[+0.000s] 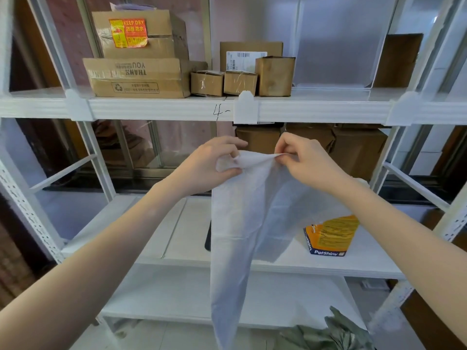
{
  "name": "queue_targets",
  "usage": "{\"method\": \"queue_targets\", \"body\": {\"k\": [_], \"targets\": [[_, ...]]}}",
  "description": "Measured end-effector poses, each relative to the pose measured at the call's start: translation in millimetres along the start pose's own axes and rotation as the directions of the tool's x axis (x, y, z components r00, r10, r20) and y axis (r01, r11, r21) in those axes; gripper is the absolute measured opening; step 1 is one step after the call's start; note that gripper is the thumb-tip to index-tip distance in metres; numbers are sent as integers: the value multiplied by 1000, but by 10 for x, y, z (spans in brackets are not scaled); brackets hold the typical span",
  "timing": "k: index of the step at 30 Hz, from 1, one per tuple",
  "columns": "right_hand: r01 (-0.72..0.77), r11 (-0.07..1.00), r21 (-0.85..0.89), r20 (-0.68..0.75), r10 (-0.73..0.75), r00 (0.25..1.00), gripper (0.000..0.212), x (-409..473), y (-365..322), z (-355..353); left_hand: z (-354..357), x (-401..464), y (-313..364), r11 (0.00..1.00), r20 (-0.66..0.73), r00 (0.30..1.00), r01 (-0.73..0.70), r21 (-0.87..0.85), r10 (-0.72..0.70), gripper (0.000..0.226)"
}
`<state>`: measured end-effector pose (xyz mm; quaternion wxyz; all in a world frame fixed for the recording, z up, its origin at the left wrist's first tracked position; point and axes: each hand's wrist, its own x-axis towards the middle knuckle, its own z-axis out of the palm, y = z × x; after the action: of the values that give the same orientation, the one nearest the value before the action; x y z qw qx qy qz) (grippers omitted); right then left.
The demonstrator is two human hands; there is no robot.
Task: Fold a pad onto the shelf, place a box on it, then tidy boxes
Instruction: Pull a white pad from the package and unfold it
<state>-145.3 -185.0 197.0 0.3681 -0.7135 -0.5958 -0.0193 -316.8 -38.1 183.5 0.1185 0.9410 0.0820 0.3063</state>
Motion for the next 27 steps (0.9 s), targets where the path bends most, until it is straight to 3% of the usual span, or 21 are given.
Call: {"method": "queue_targets", "body": {"k": [6, 10, 12, 16, 20, 25, 27], "targets": [[6, 1000, -14, 23, -6, 1000, 13, 56, 17, -4, -27, 15, 147, 987, 34, 989, 147, -62, -146, 14], [21, 1000, -16, -17, -21, 1000, 8, 85, 27, 9, -57, 10, 207, 974, 215, 965, 181, -135, -150, 56], [25, 1000, -19, -41, -26, 999, 9, 112, 38, 20, -52, 11, 247, 978, 234, 967, 139, -156, -100, 66], [66, 989, -132, -99, -80, 992, 23, 155, 95, 98, -7, 59, 205, 993, 102, 995, 34, -117, -22, 43], [58, 998, -14, -150, -60, 987, 37, 53, 50, 221, 19, 93, 98, 995, -74, 996, 40, -88, -47, 28], [-103, 975, 197, 101, 84, 991, 58, -119, -60, 415, 27, 142, 56, 996, -200, 980, -1, -87, -17, 14], [-128, 973, 192, 155, 99, 983, 61, -156, -57, 466, 36, 158, 71, 995, -223, 975, -11, -100, -12, 8]]}}
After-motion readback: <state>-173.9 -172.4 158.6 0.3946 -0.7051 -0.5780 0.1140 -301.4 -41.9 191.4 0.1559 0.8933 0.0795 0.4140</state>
